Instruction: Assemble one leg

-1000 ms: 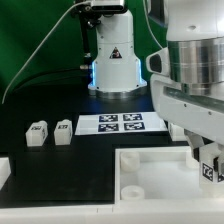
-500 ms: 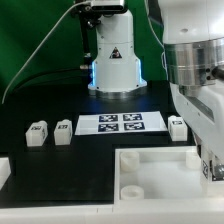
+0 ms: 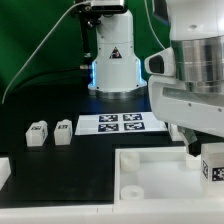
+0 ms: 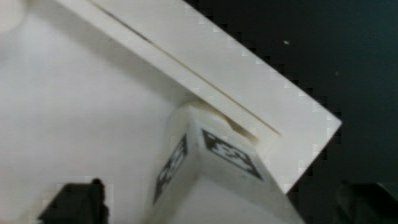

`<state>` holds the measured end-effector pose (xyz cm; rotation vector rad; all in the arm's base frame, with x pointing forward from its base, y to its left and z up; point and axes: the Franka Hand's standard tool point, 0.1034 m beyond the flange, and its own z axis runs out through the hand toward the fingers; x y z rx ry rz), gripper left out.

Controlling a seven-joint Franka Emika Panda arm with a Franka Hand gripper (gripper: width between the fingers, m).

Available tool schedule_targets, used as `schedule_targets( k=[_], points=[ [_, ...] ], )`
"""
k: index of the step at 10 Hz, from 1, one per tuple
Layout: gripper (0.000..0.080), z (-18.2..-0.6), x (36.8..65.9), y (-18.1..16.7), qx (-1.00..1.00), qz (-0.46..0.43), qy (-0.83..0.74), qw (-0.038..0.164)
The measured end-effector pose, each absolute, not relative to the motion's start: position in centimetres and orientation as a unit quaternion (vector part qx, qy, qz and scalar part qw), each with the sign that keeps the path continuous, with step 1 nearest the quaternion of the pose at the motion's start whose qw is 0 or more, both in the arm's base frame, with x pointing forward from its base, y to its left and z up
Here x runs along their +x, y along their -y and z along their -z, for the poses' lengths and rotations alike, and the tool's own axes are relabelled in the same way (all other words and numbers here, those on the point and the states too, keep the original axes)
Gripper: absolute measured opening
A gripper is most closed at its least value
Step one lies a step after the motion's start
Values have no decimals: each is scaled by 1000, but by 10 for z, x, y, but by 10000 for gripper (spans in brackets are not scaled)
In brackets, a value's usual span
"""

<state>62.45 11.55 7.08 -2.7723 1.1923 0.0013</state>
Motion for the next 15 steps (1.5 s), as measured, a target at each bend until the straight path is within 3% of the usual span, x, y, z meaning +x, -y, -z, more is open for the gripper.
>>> schedule_targets(
  k=[6,8,9,10,11,15],
  points=[
    [649,-68,625,-101,-999,20,-22,35],
    [619,-67,625,-103,-997,18,-64,36],
    [436,-67,625,-103,-995,17,-93,37],
    [436,-67,625,-104,-988,14,-150,40],
    [287,-67,625,-105,-979,11,-199,44],
    [289,-67,626,-111,-881,-11,-469,53]
  ],
)
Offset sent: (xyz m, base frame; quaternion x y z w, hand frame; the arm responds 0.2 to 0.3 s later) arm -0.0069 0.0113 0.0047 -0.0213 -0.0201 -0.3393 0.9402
